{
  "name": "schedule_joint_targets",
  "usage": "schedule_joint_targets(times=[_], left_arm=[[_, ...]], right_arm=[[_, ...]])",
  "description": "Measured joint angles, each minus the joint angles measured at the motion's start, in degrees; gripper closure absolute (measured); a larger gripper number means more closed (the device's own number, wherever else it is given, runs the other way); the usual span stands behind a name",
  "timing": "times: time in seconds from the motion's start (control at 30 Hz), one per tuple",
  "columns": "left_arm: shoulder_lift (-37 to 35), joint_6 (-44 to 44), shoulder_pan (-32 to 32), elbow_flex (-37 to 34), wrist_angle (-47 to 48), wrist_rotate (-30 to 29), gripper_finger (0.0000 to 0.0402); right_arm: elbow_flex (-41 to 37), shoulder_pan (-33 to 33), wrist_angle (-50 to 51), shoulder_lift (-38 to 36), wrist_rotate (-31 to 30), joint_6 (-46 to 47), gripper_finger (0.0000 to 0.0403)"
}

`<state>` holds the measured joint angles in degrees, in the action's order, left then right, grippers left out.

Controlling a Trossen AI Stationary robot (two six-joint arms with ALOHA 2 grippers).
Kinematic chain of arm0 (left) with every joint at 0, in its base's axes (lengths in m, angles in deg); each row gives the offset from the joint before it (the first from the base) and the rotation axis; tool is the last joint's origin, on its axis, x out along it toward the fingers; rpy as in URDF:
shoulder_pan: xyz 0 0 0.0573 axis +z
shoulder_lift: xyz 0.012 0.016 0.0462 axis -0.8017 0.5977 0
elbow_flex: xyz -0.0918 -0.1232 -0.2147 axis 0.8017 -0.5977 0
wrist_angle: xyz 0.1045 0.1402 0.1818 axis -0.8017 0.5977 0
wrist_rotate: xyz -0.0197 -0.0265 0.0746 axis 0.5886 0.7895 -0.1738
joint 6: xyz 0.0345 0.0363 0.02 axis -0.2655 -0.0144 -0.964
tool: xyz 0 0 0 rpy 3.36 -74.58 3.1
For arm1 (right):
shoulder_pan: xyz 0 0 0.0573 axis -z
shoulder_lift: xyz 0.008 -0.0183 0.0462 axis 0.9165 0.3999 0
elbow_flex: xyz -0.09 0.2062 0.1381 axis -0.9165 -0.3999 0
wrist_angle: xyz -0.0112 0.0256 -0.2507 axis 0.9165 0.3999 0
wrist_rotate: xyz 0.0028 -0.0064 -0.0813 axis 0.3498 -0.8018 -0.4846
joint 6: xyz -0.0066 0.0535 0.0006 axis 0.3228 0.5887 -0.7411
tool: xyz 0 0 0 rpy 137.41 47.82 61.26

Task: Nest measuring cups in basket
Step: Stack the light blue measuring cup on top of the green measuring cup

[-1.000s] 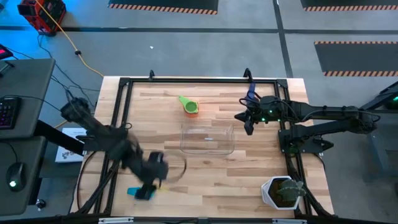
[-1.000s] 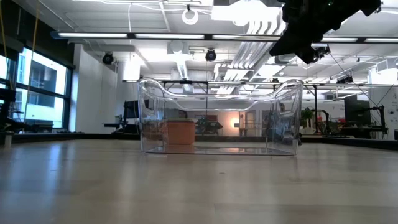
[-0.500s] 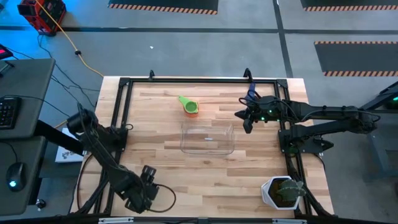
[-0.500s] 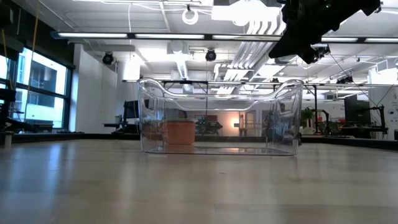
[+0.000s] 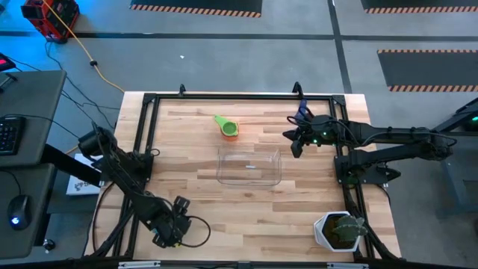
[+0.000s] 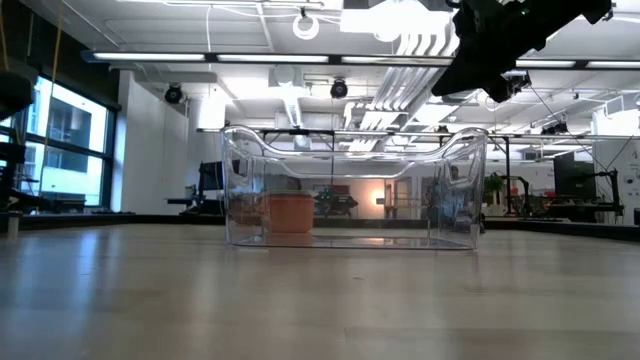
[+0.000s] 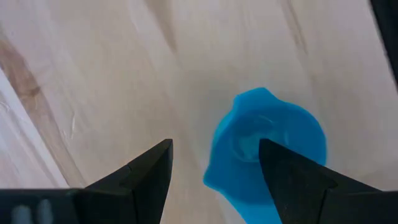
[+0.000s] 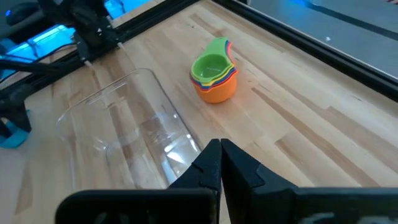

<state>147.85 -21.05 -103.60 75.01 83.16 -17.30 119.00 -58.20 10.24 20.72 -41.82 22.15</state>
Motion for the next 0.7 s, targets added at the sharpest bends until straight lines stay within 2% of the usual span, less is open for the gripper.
schedule_joint_targets(times=[0.1,0.2,0.33,0.57,0.63,0.7], left_arm=[[0.0,0.0,0.6,-1.0,-0.9,0.0,0.0177],[0.0,0.4,1.2,-1.7,-1.3,0.0,0.0196],[0.0,0.2,1.2,-1.7,-2.4,0.2,0.0252],[0.0,0.7,1.2,-1.7,-4.7,1.8,0.0376],[0.0,0.8,1.2,-1.7,-5.0,2.9,0.0393],[0.0,1.3,1.3,-1.7,-5.0,4.2,0.039]], right_arm=[[0.0,0.0,0.0,0.0,-0.8,0.2,0.0403],[0.0,0.0,0.1,0.0,-0.8,0.2,0.0403],[0.0,0.0,0.5,0.0,-0.8,0.2,0.0403],[0.0,0.0,1.4,0.0,-0.8,0.2,0.0403],[0.0,0.0,1.4,0.0,-0.8,0.2,0.0403],[0.0,0.0,1.4,0.0,-0.9,0.1,0.0403]])
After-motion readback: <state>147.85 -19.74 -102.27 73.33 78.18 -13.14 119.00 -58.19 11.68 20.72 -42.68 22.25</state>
